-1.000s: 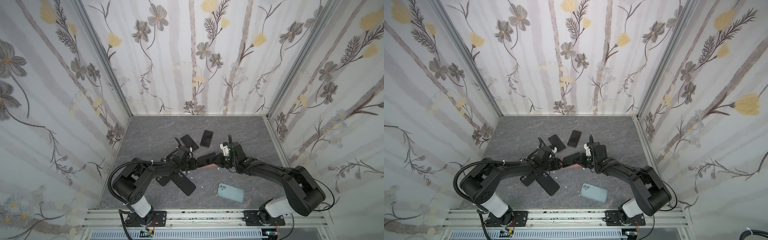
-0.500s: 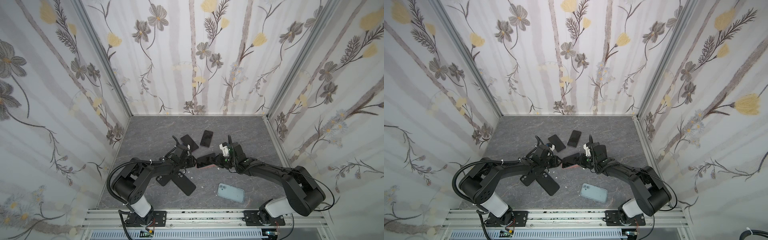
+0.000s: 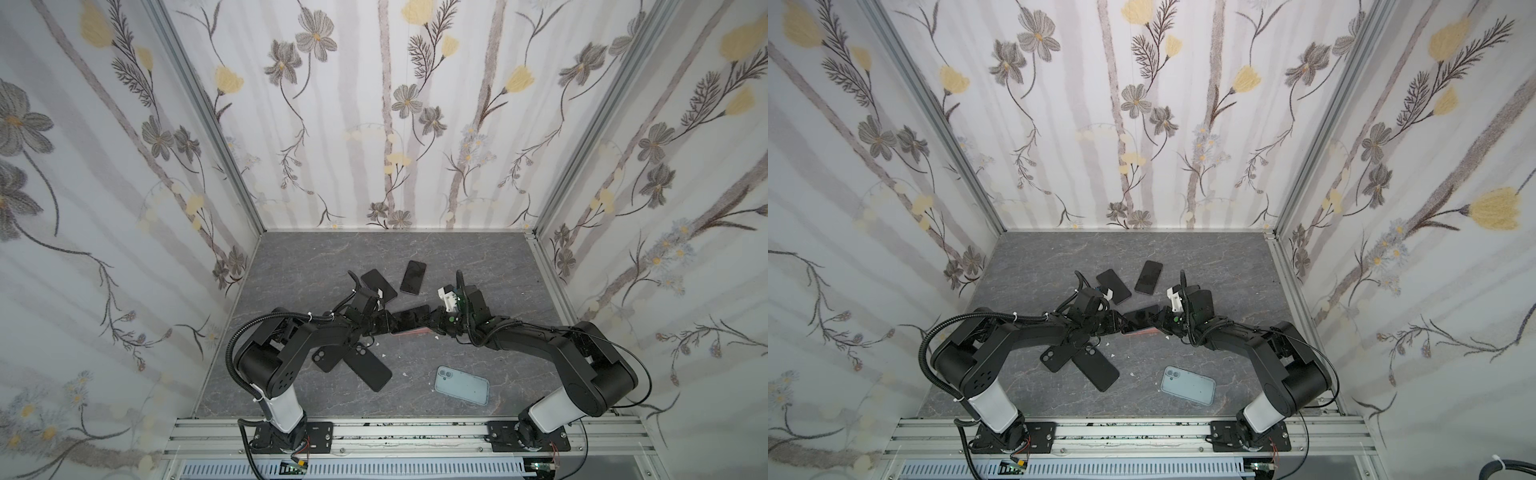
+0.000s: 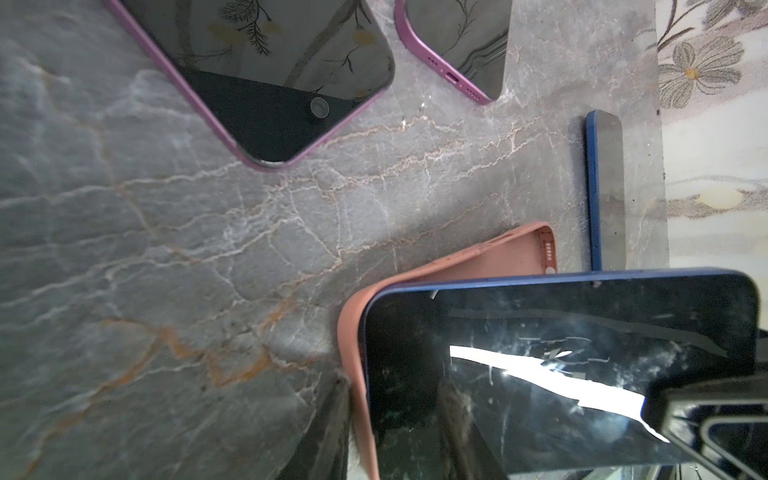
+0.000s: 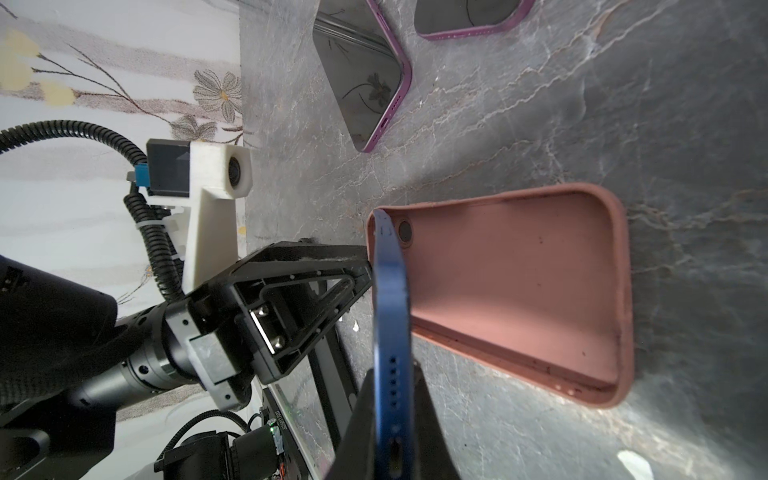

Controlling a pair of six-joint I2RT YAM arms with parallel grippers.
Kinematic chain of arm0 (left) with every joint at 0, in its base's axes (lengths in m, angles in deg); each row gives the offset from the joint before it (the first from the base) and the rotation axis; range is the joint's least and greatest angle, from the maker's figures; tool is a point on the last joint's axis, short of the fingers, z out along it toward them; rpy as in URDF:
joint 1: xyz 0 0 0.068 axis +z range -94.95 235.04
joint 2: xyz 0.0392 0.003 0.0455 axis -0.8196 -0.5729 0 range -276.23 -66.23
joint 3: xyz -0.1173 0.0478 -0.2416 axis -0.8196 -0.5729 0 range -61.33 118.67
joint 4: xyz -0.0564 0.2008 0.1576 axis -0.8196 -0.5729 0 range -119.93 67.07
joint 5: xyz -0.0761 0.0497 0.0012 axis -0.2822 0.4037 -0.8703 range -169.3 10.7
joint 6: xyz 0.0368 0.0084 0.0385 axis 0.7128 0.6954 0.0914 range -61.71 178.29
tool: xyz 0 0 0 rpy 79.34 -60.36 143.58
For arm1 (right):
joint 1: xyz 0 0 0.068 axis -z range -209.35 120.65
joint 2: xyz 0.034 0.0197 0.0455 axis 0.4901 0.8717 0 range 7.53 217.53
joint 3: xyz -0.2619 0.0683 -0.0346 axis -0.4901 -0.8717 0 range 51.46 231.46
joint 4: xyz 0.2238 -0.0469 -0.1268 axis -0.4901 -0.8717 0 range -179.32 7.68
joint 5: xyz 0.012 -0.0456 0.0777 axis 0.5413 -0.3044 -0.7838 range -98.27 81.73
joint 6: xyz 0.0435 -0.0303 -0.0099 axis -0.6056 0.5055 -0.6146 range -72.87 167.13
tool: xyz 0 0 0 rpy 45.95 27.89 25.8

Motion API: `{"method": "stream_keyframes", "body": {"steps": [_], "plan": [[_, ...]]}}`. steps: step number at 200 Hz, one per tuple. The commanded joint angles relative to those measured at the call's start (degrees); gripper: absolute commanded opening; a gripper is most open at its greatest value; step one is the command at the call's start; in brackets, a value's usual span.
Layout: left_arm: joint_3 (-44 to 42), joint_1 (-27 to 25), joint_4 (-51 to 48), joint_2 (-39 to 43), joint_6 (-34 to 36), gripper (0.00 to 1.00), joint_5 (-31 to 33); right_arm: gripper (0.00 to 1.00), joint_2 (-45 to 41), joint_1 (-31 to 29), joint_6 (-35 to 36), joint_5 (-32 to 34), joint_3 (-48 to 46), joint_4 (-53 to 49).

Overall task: Put the phone into the phone case
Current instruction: 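Lower the phone into the pink case with the right gripper and release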

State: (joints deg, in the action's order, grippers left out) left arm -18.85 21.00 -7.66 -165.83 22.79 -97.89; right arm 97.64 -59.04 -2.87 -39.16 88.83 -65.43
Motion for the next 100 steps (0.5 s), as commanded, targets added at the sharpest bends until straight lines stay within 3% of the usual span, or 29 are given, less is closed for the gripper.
{"method": "stream_keyframes", "body": {"steps": [1,47,57,72,100], "plan": [[0.30,-0.84,-2.86,-1.50,2.59,0.34,-0.05,0.02,0.85,0.85,2.87,-1.10,-0.82,-4.65],[-0.13,-1.44,-3.84,-0.16,3.18,0.34,2.94,0.09,5.41,2.76,6.05,-0.15,-0.38,-7.33],[-0.34,-1.47,-3.87,0.30,3.22,0.34,3.71,0.13,5.62,2.72,6.49,0.48,-0.06,-8.14],[-0.54,-1.46,-3.76,0.58,3.32,0.34,4.80,0.27,5.43,2.65,7.59,2.69,0.76,-10.43],[-0.55,-1.44,-3.28,0.19,3.07,0.29,5.44,0.32,5.09,2.65,8.74,5.14,2.13,-13.22]]}}
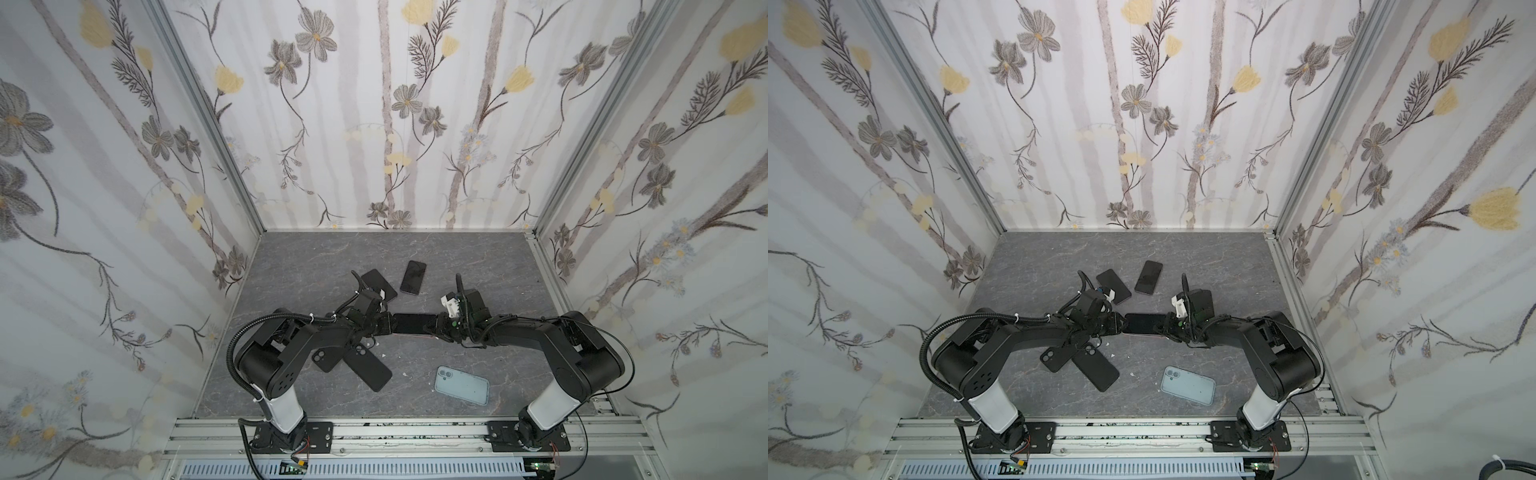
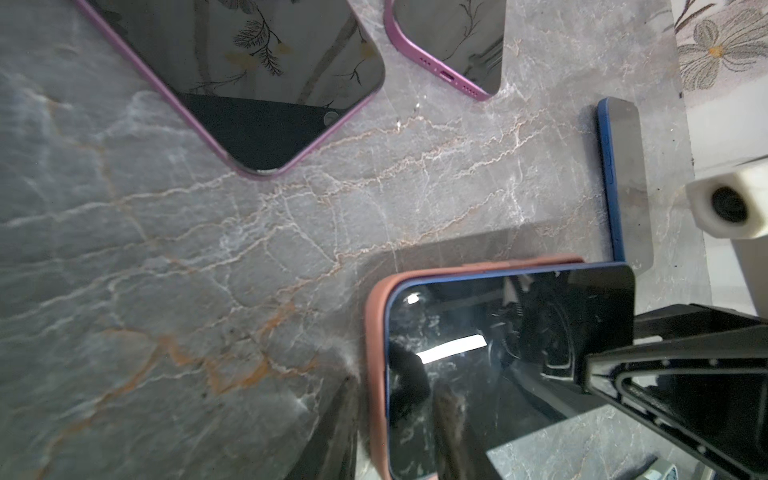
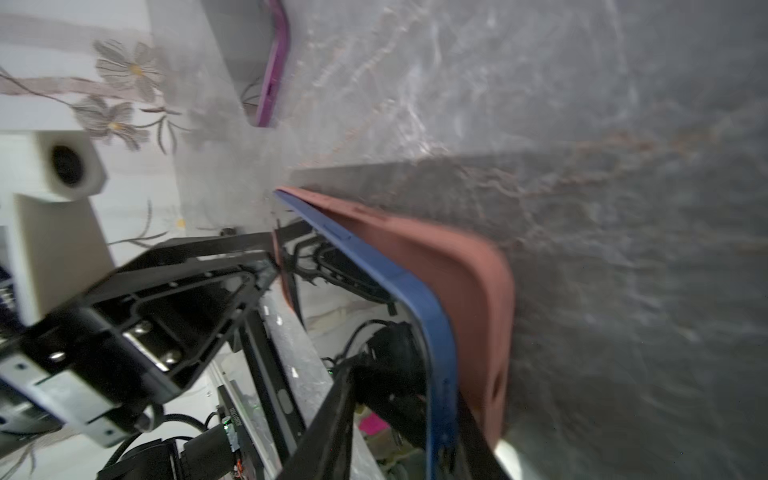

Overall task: Put the phone into the phone case
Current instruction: 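Lower the phone into the pink case with the right gripper and release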

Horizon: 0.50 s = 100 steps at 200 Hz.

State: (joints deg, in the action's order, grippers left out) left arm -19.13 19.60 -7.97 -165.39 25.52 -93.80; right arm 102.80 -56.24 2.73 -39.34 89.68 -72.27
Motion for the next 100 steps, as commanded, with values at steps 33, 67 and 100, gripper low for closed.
{"method": "stream_keyframes", "body": {"steps": [33,67,100], "plan": [[-0.12,-0.07,-3.24,-0.15,0.18,0.29,2.06,0.43,-1.46,-0.54,4.31,7.95,3.91,-10.80],[0.25,-0.05,-4.48,0.82,1.10,0.29,3.07,0.52,-3.48,-1.35,5.34,11.12,7.14,-16.29],[1.29,-0.02,-5.29,1.09,1.83,0.29,3.43,0.55,-7.73,-1.67,6.67,14.65,8.29,-21.80]]}}
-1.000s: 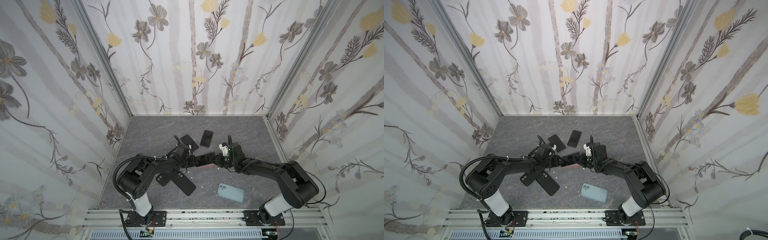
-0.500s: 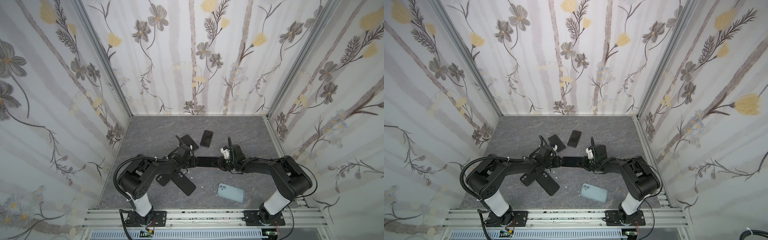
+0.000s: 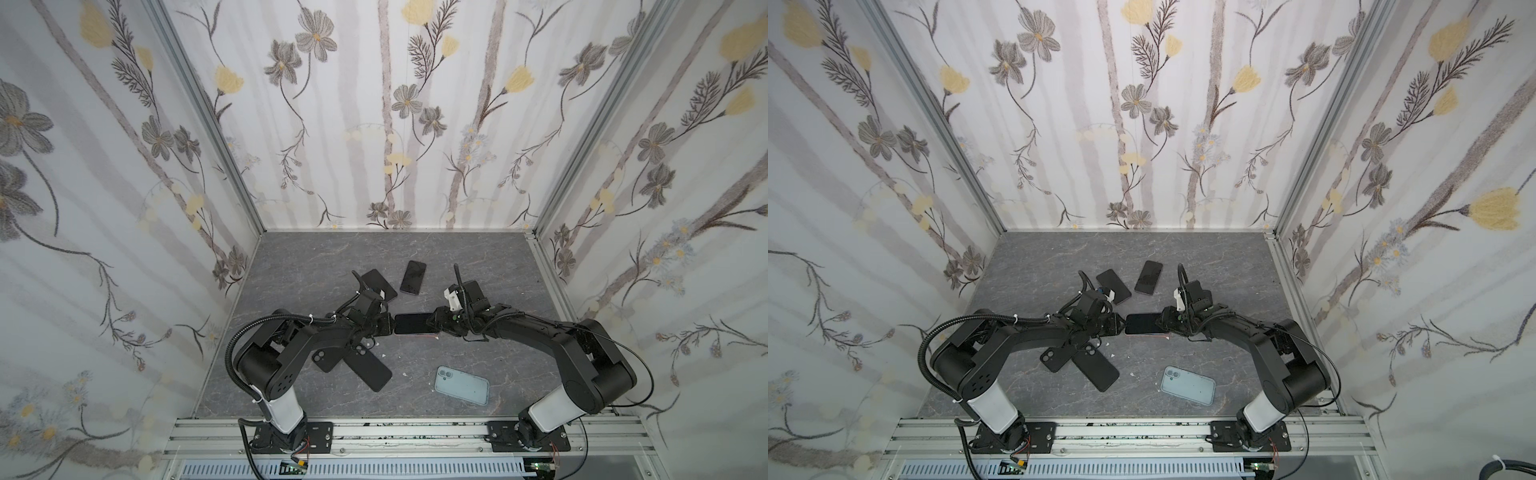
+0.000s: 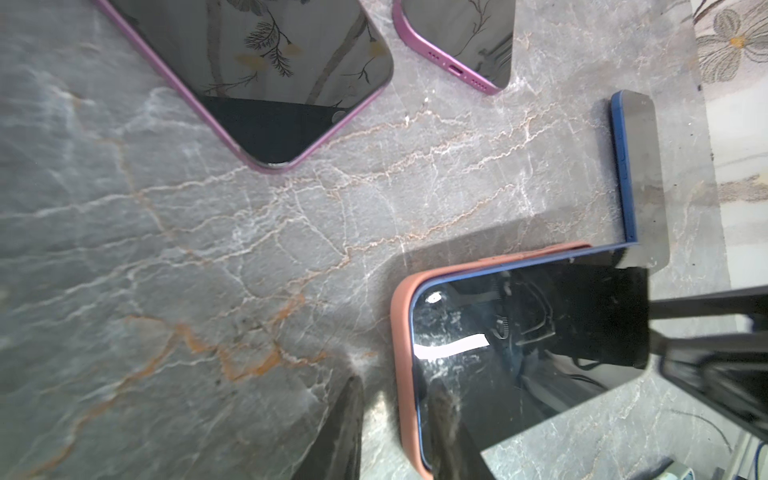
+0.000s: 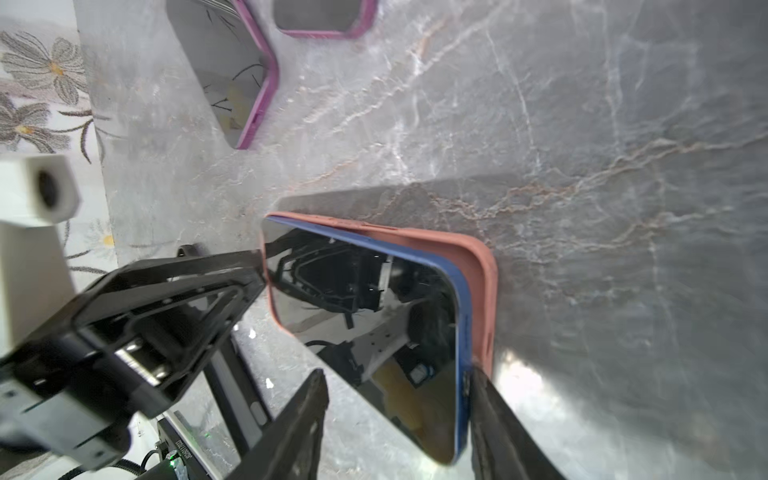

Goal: Put the phone into the phone case

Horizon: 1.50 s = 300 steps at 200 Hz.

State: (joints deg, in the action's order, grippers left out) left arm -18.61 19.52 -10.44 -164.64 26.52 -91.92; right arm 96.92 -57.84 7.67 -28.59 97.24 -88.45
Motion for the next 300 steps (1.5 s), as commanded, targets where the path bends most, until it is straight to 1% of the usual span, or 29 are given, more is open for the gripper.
{"method": "stream_keyframes", "body": {"steps": [1,21,41,64,77,94,105,111,122,146,181,196,227,240,273,300], "plan": [[0.78,0.04,-2.82,0.34,0.83,0.29,1.50,0.55,-1.93,-0.03,1.74,4.02,0.72,-5.77],[1.66,0.02,-2.74,-0.56,0.90,0.30,-0.17,0.55,-2.64,0.05,2.50,5.57,0.81,-7.52],[2.36,0.10,-3.00,-1.76,0.92,0.30,-1.61,0.50,-1.69,0.21,2.98,5.67,0.76,-7.54],[2.37,0.02,-3.05,-2.45,1.10,0.30,-1.48,0.40,0.55,0.19,3.01,3.56,0.71,-5.45],[2.13,-0.09,-2.91,-2.73,0.92,0.30,-1.96,0.37,1.58,0.16,2.81,2.28,0.71,-3.90],[1.73,-0.28,-2.82,-2.70,0.83,0.30,-2.10,0.26,4.63,0.06,2.72,0.43,1.13,-2.55],[1.37,-0.33,-2.74,-2.70,0.61,0.30,-2.18,0.22,5.56,-0.28,2.65,-0.02,1.62,-2.12],[1.29,-0.38,-2.74,-2.75,0.52,0.30,-2.34,0.16,5.90,-0.51,2.72,-0.15,1.80,-2.04],[0.88,-0.68,-2.36,-2.62,0.15,0.30,-2.57,0.12,6.40,-0.94,2.63,-0.02,2.20,-2.13],[-0.39,-1.45,-1.52,-2.51,-0.79,0.30,-2.98,0.12,7.91,-2.24,3.13,1.70,3.22,-3.83],[-2.69,-2.09,-0.33,-1.13,-2.20,0.31,-2.16,0.15,10.55,-3.50,3.43,3.80,2.83,-5.01],[-4.04,-2.10,0.63,-0.56,-2.94,0.31,-1.34,0.14,12.03,-3.97,3.99,6.39,3.45,-7.27],[-5.32,-2.18,0.56,-0.28,-3.30,0.31,1.59,0.16,15.10,-6.17,5.92,15.11,8.11,-16.54],[-5.33,-2.18,0.27,-0.33,-2.97,0.31,1.95,0.16,16.35,-6.81,6.39,17.57,9.67,-19.35],[-5.30,-2.18,-0.48,-0.32,-2.61,0.31,2.31,0.16,19.16,-8.11,6.61,22.07,11.94,-22.55],[-6.04,-2.18,-1.73,1.93,-2.40,0.32,3.51,0.17,20.67,-8.76,6.58,22.84,12.51,-23.13]]}}
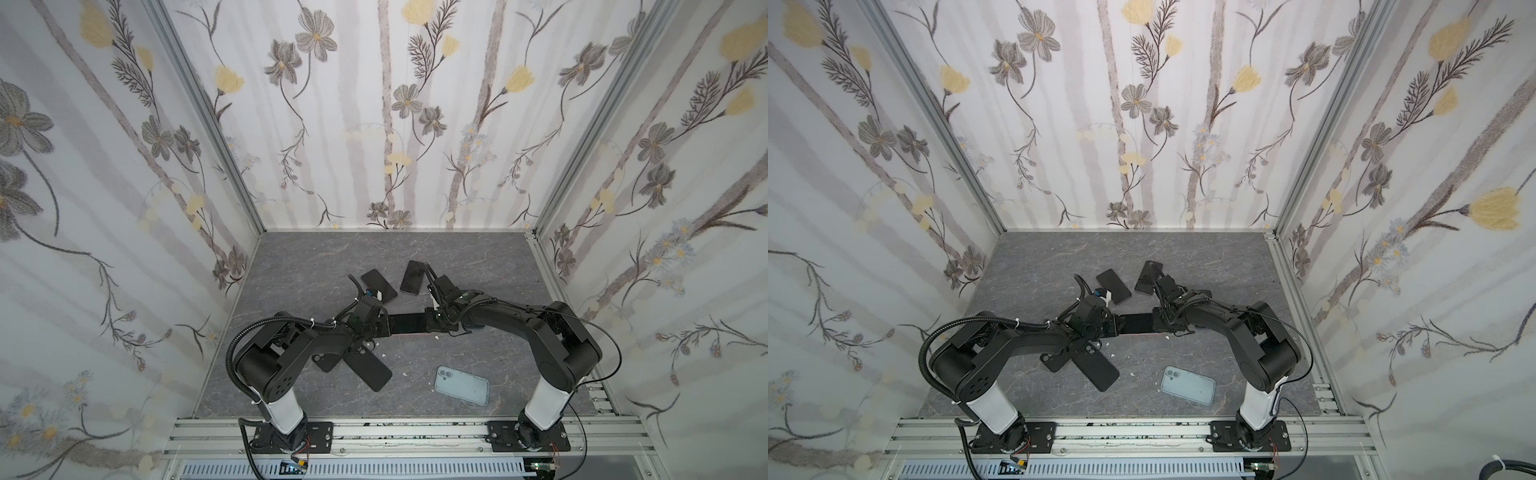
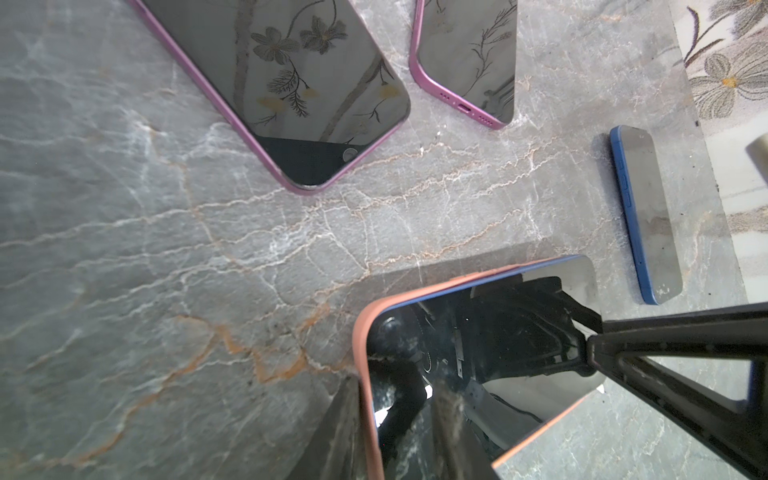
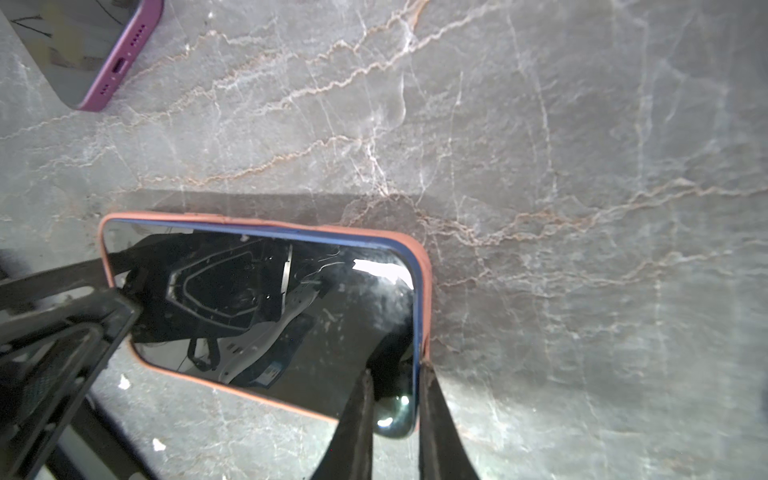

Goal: Put the phone into the phone case

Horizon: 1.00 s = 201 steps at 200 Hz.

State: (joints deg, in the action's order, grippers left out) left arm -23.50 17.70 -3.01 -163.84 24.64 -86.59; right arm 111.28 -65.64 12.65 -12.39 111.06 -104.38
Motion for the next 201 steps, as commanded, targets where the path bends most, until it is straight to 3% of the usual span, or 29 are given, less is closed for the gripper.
{"method": "stream_keyframes", "body": {"steps": [1,93,136,201], "plan": [[-1.16,-0.36,-9.18,1.20,-0.49,0.32,-1.75,0.17,6.35,-0.97,1.60,6.74,-1.27,-7.20],[1.99,0.06,-11.96,4.04,1.75,0.32,-0.84,0.28,2.70,-2.06,3.40,7.92,10.51,-14.90],[4.93,0.44,-13.55,3.54,3.89,0.32,-0.10,0.27,5.41,-2.13,5.11,5.66,13.17,-17.60],[4.12,0.43,-13.25,2.50,3.82,0.31,0.96,0.20,8.54,-2.65,5.88,3.50,9.42,-16.84]]}}
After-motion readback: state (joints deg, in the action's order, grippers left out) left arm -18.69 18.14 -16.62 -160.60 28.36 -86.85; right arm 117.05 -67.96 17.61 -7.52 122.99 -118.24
